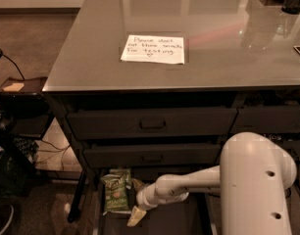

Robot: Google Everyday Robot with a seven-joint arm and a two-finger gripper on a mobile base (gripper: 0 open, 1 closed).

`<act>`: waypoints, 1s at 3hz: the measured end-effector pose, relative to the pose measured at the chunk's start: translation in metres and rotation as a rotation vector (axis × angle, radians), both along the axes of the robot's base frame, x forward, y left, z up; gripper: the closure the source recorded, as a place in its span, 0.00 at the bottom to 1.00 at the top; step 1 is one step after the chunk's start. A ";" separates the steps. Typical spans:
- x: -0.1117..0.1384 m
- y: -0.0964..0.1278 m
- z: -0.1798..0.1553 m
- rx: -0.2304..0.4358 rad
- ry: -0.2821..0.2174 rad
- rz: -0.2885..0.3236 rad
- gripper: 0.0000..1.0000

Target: Pick green jalapeno chip bag from bottom drawer and place on counter

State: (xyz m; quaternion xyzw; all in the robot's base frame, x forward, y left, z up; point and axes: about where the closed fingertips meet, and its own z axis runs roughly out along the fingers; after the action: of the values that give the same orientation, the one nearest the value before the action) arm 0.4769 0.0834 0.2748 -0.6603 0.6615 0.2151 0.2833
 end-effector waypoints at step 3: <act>0.005 -0.004 -0.030 0.019 -0.011 -0.036 0.00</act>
Offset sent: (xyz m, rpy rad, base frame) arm 0.0047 -0.0184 -0.0468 -0.0294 0.0158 -0.0555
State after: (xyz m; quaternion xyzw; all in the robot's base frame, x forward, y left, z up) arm 0.4823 0.0791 0.2452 -0.6466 0.6696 0.2126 0.2972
